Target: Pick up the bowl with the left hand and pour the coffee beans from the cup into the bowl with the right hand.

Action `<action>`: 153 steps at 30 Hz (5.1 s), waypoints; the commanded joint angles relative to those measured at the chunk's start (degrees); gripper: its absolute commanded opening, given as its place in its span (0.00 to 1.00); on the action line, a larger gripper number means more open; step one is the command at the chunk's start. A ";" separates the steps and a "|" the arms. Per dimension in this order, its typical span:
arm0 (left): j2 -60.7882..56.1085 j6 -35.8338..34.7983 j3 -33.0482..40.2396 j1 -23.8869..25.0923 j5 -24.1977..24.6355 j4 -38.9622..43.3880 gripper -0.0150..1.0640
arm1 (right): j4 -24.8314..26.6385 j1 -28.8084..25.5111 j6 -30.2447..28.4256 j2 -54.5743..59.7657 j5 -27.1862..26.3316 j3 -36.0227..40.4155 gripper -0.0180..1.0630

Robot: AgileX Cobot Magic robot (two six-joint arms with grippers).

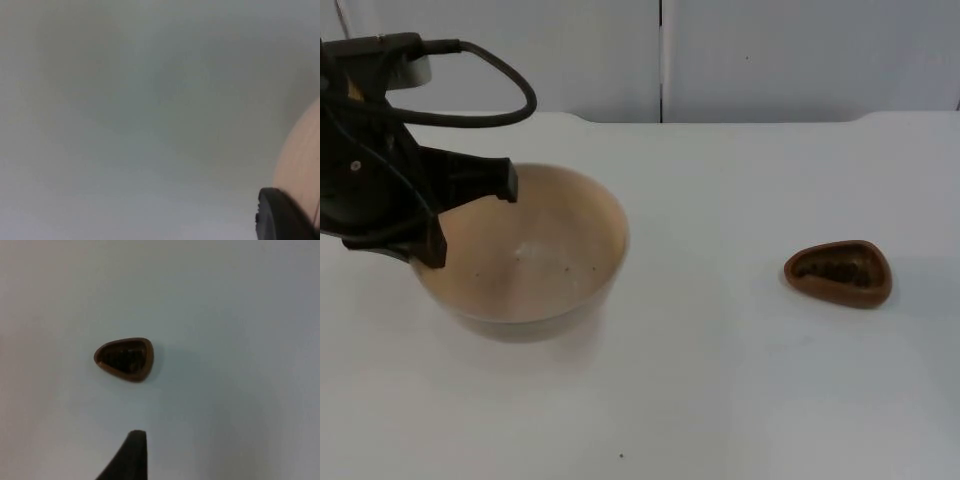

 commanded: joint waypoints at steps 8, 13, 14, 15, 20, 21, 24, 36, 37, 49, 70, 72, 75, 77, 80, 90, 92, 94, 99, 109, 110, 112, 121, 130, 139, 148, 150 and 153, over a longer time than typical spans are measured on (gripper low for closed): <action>0.04 -0.57 -0.29 0.00 -0.61 -1.71 0.01 | 0.22 -0.34 -0.65 12.20 -0.36 -9.21 0.99; 0.04 -0.57 -0.29 0.00 -0.72 -1.70 0.01 | 0.22 -0.34 -1.66 16.38 -0.26 -11.85 0.99; 0.04 -0.57 -0.29 0.00 -0.72 -1.70 0.01 | 0.22 -0.34 -1.66 17.22 -0.26 -12.19 0.99; 0.04 -0.57 -0.29 0.00 -0.83 -1.70 0.01 | 0.22 -0.34 -1.91 17.95 -0.26 -12.48 0.99; 0.04 -0.57 -0.29 0.00 -0.93 -1.70 0.01 | 0.22 -0.34 -1.91 20.57 0.24 -12.60 0.99; 0.04 -0.57 -0.29 0.00 -0.93 -1.70 0.01 | 0.22 -0.34 -1.91 20.57 0.24 -12.60 0.99; 0.04 -0.57 -0.29 0.00 -0.93 -1.70 0.01 | 0.22 -0.34 -1.91 22.64 0.67 -12.60 0.99; 0.04 -0.57 -0.29 0.00 -1.14 -1.83 0.01 | 0.85 -0.34 -1.73 29.22 1.09 -12.60 0.99; 0.04 -0.57 -0.29 0.00 -1.14 -1.83 0.01 | 0.72 -0.34 -0.97 30.51 1.34 -12.60 0.99; 0.04 -0.57 -0.29 0.00 -1.12 -2.18 0.01 | -0.18 0.54 3.11 39.63 2.30 -12.60 0.98; 0.04 -0.57 -0.29 0.00 -1.12 -2.18 0.01 | -12.98 13.31 18.72 64.20 5.88 -30.28 0.98; 0.04 -0.57 -0.29 0.00 -1.12 -2.18 0.01 | -13.74 13.31 19.87 65.13 5.22 -30.28 0.98; 0.04 -0.57 -0.29 0.00 -1.33 -2.18 0.01 | -16.25 13.31 23.94 67.60 3.87 -30.28 0.98; 0.04 -0.57 -0.29 0.00 -1.33 -2.18 0.01 | -16.28 13.31 24.44 68.99 3.02 -30.28 0.98; 0.04 -0.57 -0.29 0.00 -1.45 -2.32 0.01 | -16.16 13.31 25.34 70.49 2.00 -30.28 0.98; 0.04 -0.57 -0.29 0.00 -1.45 -2.97 0.01 | -12.98 13.75 25.34 73.78 -0.79 -32.18 0.97; 0.04 -0.57 -0.29 0.00 -1.45 -3.19 0.01 | -12.98 13.75 25.22 75.35 0.15 -34.03 0.95; 0.04 -0.57 -0.29 0.00 -1.45 -3.19 0.01 | -12.98 13.75 25.22 76.32 0.84 -34.98 0.94; 0.04 -0.57 -0.29 0.00 -1.55 -3.20 0.01 | -12.74 13.80 25.33 80.18 1.34 -37.50 0.93; 0.04 -0.57 -0.29 0.00 -1.68 -3.20 0.01 | -13.08 15.15 26.77 84.23 -2.93 -38.58 0.89; 0.04 -0.57 -0.29 0.00 -1.68 -3.20 0.01 | -13.08 15.15 26.77 84.23 -2.93 -38.58 0.89; 0.04 -0.57 -0.29 0.00 -1.68 -3.20 0.01 | -13.21 15.15 26.80 84.76 -3.15 -38.58 0.88; 0.04 -0.57 -0.29 0.00 -1.68 -3.33 0.01 | -13.32 15.15 26.93 86.11 -5.08 -38.58 0.80; 0.04 -0.46 -0.29 0.00 -1.81 -3.33 0.01 | -13.32 15.15 27.21 86.70 -5.80 -38.58 0.78; 0.04 -0.46 -0.29 0.00 -1.81 -3.46 0.01 | -13.32 15.15 27.21 86.70 -6.23 -38.58 0.68; 0.04 -0.46 -0.29 0.00 -1.81 -3.46 0.01 | -13.32 15.15 27.21 86.70 -6.62 -38.58 0.68; 0.04 -0.46 -0.29 0.00 -1.81 -3.46 0.01 | -13.32 15.15 27.21 86.70 -6.62 -38.58 0.68; 0.04 -0.46 -0.29 0.00 -1.81 -3.46 0.01 | -13.32 15.15 27.21 86.70 -6.74 -38.58 0.66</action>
